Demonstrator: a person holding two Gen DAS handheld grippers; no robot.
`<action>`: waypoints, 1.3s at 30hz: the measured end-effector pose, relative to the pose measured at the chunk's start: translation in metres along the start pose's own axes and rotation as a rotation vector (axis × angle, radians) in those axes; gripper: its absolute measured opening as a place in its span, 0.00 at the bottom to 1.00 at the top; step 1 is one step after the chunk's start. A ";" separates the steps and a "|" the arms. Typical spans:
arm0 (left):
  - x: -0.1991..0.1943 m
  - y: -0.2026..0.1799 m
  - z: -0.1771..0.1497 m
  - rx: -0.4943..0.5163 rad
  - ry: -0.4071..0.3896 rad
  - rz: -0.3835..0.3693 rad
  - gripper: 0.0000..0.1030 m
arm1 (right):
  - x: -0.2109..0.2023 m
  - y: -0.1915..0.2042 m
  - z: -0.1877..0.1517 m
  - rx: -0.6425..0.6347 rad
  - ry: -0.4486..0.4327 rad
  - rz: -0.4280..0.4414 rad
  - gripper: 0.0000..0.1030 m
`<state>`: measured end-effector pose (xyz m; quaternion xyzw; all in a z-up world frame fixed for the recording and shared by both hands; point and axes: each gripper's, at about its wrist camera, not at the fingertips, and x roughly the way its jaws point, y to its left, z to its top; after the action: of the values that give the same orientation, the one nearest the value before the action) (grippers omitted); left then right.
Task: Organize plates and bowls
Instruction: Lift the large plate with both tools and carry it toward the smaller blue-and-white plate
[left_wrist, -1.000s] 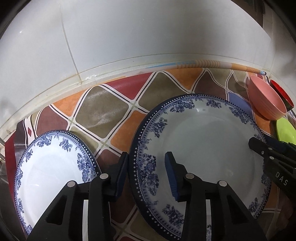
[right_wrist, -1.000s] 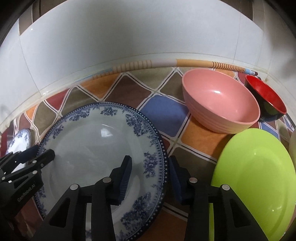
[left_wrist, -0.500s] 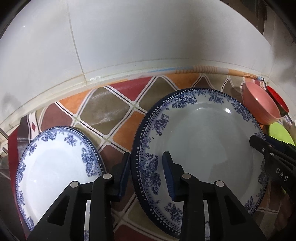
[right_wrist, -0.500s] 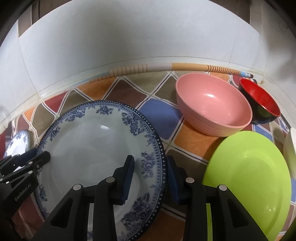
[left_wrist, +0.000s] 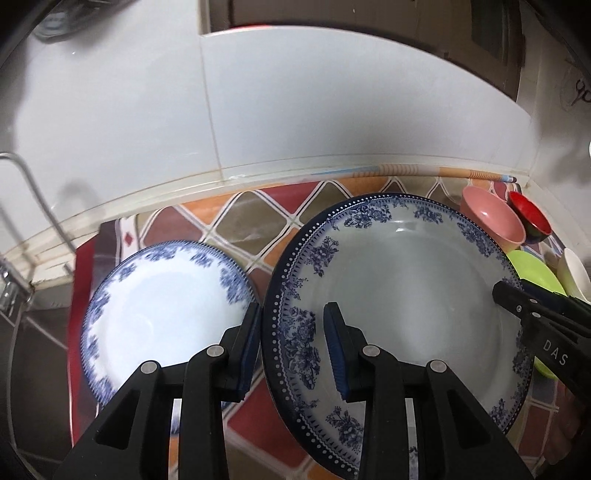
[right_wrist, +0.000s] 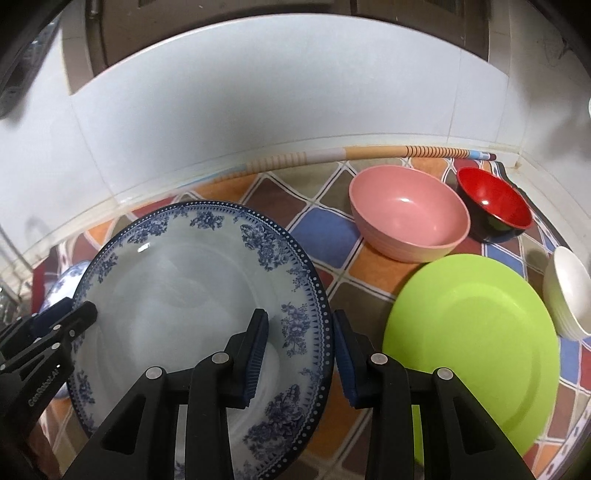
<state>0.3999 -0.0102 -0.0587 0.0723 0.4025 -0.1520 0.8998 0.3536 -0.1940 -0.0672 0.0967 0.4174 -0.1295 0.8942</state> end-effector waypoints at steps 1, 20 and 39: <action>-0.007 0.001 -0.004 -0.005 -0.003 0.001 0.33 | -0.006 0.001 -0.002 -0.006 -0.003 0.002 0.35; -0.081 0.015 -0.095 -0.080 0.046 0.072 0.33 | -0.083 0.010 -0.062 -0.118 0.017 0.057 0.35; -0.078 0.023 -0.149 -0.126 0.162 0.134 0.33 | -0.075 0.027 -0.107 -0.209 0.135 0.118 0.35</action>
<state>0.2539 0.0662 -0.0991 0.0545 0.4769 -0.0598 0.8752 0.2387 -0.1268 -0.0747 0.0358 0.4814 -0.0256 0.8754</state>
